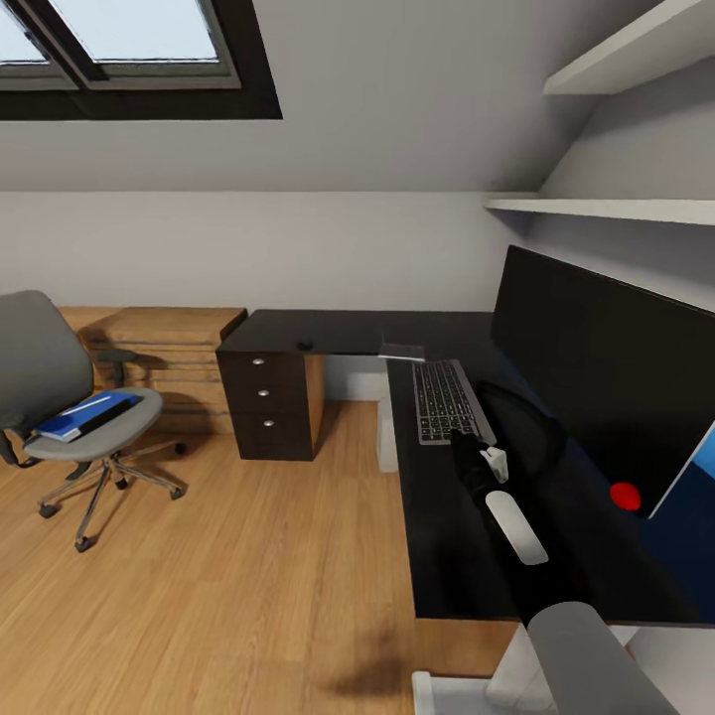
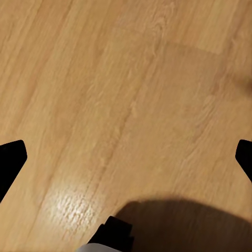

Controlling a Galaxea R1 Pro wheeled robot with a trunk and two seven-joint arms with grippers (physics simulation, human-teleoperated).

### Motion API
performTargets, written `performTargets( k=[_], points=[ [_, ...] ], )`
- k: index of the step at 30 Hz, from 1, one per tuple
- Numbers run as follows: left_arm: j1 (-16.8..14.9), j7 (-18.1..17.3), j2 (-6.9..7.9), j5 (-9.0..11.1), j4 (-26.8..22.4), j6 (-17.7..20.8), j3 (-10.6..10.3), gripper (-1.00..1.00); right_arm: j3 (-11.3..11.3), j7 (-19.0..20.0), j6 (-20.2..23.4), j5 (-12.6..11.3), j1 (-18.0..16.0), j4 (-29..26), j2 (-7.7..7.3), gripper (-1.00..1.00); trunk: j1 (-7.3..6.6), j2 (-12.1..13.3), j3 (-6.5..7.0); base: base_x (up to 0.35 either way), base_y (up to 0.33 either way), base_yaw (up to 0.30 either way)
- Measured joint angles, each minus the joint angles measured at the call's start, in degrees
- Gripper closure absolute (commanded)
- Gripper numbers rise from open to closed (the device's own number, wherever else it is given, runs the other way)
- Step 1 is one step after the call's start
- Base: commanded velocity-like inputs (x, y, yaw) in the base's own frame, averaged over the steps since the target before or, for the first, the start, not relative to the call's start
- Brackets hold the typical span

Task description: In the bedroom, organize the workspace by keeping the computer under the desk, ensuring the monitor is on the desk, placing the keyboard on the desk next to the monitor, placing the mouse on the desk next to the keyboard, moving the folder from the swivel chair onto the desk next to the mouse, stacking the notebook on top of the folder with the pen on top of the notebook, and positioning the swivel chair next to the desk.

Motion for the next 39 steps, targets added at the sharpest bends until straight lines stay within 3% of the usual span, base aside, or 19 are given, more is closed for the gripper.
performTargets(
  k=[9, 39],
  points=[
    [0.00, 0.00, 0.00, 0.00, 0.00, 0.00, 0.00, -1.00, -0.01, 0.02, 0.03, 0.00, 0.00, 0.00, 0.00, 1.00, 1.98, -3.61, -1.62, 0.000, 0.000, 0.000],
    [-0.01, 0.07, 0.12, -0.08, 0.03, -1.26, 0.52, -1.00, -0.01, -0.26, 0.22, -0.26, -0.02, 0.17, -0.08, 1.00, 2.00, -3.62, -1.62, -0.054, -0.027, 0.000]
  ],
)
